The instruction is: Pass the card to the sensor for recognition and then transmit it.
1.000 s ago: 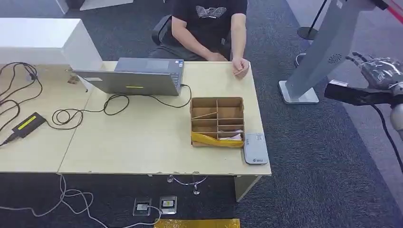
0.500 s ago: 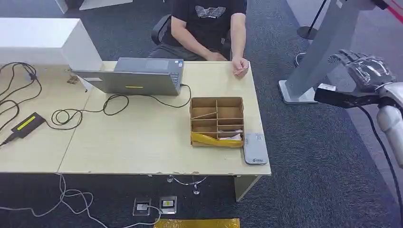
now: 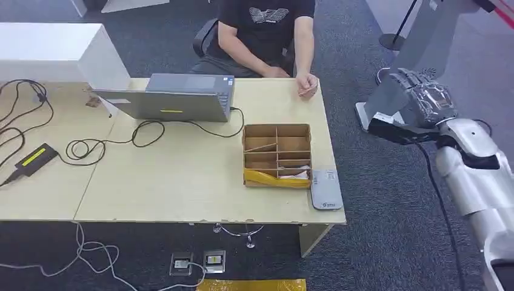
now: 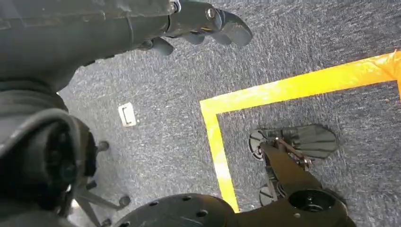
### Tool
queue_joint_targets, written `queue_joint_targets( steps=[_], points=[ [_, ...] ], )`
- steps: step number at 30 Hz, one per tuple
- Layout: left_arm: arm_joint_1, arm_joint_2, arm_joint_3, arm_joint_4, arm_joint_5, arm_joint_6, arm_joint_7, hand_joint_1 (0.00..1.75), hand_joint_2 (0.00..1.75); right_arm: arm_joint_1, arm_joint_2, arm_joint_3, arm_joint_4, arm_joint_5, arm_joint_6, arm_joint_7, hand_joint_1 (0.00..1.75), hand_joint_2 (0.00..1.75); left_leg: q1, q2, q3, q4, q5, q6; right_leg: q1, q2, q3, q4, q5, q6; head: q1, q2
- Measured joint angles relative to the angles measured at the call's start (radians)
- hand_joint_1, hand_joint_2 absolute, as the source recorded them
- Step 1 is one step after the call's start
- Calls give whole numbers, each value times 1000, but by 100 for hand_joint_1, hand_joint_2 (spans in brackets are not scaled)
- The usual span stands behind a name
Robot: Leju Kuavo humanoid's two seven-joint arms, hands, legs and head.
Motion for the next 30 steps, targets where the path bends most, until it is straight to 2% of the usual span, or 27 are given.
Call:
queue_joint_targets(
  steps=[8, 30],
  points=[
    [0, 0, -14, 0, -2, 0, -2, 0, 0, 5, 33, -11, 9, -3, -2, 0, 0, 175, 0, 0, 0, 0, 0, 0, 0, 0, 0, 0, 0, 0, 0, 0],
    [0, -1, -34, 0, 29, 0, -3, 0, 0, 7, 74, -47, 34, -8, -12, -3, 0, 175, 0, 0, 0, 0, 0, 0, 0, 0, -1, 0, 0, 0, 0, 0]
  ],
)
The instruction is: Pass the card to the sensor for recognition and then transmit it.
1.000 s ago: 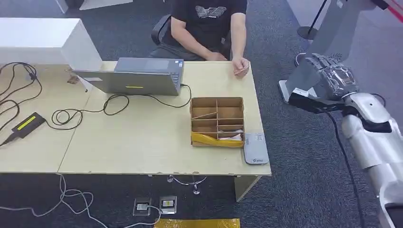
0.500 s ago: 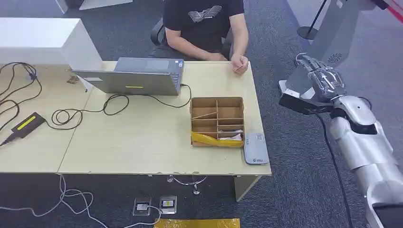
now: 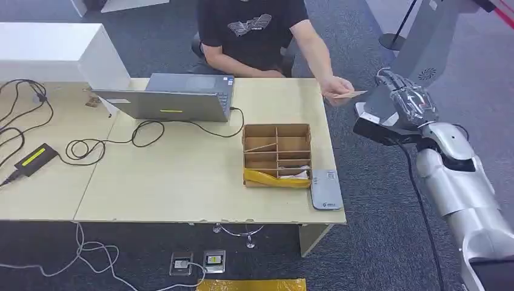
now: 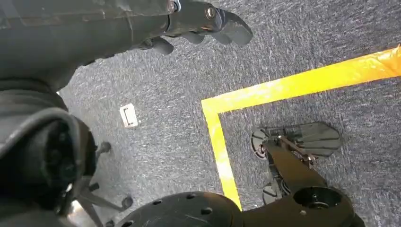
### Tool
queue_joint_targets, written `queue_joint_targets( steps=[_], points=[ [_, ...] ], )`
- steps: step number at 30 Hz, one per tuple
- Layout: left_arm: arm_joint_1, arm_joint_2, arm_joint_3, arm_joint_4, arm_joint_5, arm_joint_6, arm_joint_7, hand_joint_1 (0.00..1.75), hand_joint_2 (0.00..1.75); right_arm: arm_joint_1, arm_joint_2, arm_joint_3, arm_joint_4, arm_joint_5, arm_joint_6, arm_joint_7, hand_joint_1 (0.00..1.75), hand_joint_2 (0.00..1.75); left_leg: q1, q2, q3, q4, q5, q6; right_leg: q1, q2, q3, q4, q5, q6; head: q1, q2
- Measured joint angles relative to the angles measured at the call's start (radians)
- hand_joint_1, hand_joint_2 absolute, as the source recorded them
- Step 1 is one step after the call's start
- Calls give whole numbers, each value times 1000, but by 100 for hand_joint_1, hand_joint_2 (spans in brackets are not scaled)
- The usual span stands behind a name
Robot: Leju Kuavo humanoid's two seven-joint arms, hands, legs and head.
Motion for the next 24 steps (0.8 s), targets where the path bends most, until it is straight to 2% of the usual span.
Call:
queue_joint_targets(
  steps=[8, 10, 16, 24],
  points=[
    [0, 0, -1, 0, -6, 0, 8, 0, 0, 0, 7, -3, 7, -4, -2, -5, 0, 175, 0, 0, 0, 0, 0, 0, 0, 0, 0, 0, 0, 0, 0, 0],
    [0, 0, -1, 0, -15, 0, 14, 0, 0, 3, 15, -2, 7, -3, -10, -23, 0, 175, 0, 0, 0, 0, 0, 0, 0, 0, 0, 0, 0, 0, 0, 0],
    [-2, 0, -2, 0, -33, 0, 22, 0, 0, 51, 81, 10, -11, 13, -28, 21, 0, 175, 1, 0, 0, 0, 0, 0, 1, 0, 0, 0, 0, 0, 0, 0],
    [-1, 0, -5, 0, -40, -1, 22, 0, 0, 72, 98, 19, -38, 6, -16, 34, 0, 175, 0, 0, 0, 0, 0, 0, 0, 0, 0, 0, 0, 0, 0, 0]
  ],
)
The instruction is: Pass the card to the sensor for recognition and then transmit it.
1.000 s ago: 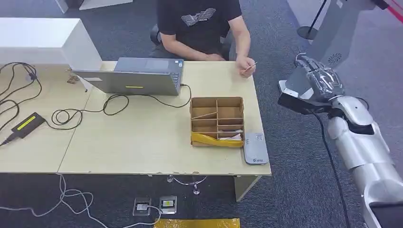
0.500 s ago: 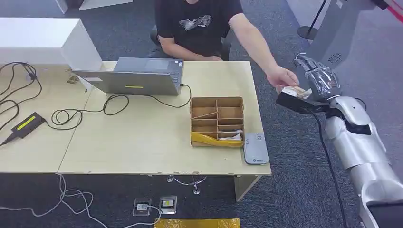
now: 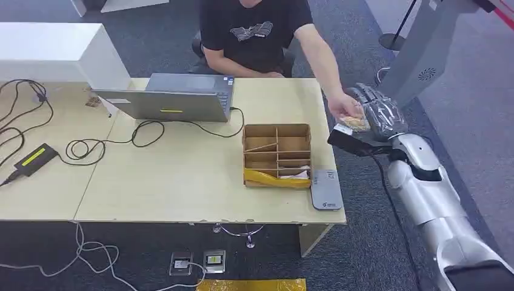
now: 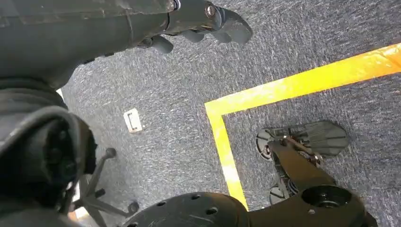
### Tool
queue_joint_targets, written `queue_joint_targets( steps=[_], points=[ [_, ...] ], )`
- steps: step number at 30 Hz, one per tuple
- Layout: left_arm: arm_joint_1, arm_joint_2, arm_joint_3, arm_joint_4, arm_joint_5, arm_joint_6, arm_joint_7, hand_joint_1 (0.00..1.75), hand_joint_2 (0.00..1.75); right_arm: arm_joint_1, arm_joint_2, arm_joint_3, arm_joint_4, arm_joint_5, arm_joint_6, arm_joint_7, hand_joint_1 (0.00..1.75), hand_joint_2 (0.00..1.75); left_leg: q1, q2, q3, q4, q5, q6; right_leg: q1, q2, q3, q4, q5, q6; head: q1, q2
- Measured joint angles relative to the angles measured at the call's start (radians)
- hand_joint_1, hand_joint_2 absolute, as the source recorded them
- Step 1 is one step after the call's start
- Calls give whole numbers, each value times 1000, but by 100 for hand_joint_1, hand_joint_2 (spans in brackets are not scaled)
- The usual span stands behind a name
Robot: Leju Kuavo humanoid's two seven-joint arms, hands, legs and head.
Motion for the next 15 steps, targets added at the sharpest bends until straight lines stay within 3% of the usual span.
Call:
queue_joint_targets(
  steps=[15],
  points=[
    [0, 0, -1, 0, 0, 0, 0, 0, 0, 6, 10, 17, -8, 0, 0, 3, 0, 175, 0, 0, 0, 0, 0, 0, 0, 0, 0, 0, 0, 0, 0, 0]
  ],
)
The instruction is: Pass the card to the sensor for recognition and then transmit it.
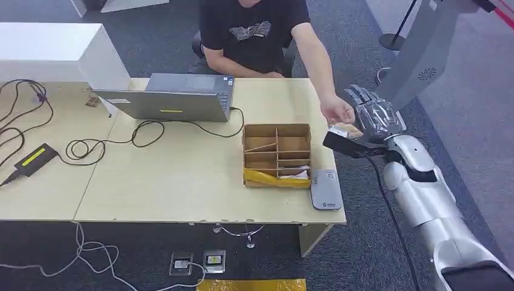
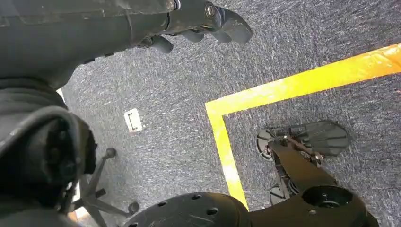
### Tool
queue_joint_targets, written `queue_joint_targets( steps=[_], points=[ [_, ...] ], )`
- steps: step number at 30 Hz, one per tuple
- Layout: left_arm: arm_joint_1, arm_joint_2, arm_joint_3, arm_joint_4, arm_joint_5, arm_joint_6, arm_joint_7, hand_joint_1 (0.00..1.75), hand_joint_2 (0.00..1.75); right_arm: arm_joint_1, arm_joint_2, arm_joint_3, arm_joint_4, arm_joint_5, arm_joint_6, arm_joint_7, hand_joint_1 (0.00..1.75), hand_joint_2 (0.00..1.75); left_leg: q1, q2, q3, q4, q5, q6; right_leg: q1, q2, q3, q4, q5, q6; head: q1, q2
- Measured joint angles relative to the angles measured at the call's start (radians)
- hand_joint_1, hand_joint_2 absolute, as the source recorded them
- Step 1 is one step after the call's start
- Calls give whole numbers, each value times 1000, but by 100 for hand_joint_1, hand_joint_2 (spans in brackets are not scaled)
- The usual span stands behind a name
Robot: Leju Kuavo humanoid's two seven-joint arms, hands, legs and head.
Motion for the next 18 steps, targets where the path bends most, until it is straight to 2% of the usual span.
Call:
queue_joint_targets(
  steps=[2, 3, 7, 11, 18],
  points=[
    [0, 0, 0, 0, 0, 0, 0, 0, 0, 0, 0, 5, 0, 0, 0, 0, 0, 175, 0, 0, 0, 0, 0, 0, 0, 0, 0, 0, 0, 0, 0, 0],
    [0, 0, 0, 0, 0, 0, 0, 0, 0, 0, 1, 6, 0, 0, 0, 0, 175, 175, 0, 0, 0, 0, 0, 0, 0, 0, 0, 0, 0, 0, 0, 0],
    [0, 0, 0, 0, 0, 3, 14, 0, 0, 1, 2, 10, 0, 13, -3, 9, 175, 175, 0, 0, 0, 0, 0, 0, 0, 0, 0, 0, 0, 0, 0, 0],
    [0, 5, 0, 0, 6, 4, 49, 0, 0, 27, 1, 11, -35, 40, -4, 50, 175, 175, 0, 0, 0, 0, 0, 0, 0, 0, 0, 0, 0, 0, 0, 0],
    [0, 8, 0, 0, 8, 3, 51, 0, 0, 44, -9, 27, -88, 45, 11, 68, 175, 175, 0, 0, 0, 0, 0, 0, 0, 0, 0, 0, 0, 0, 0, 0]
  ],
)
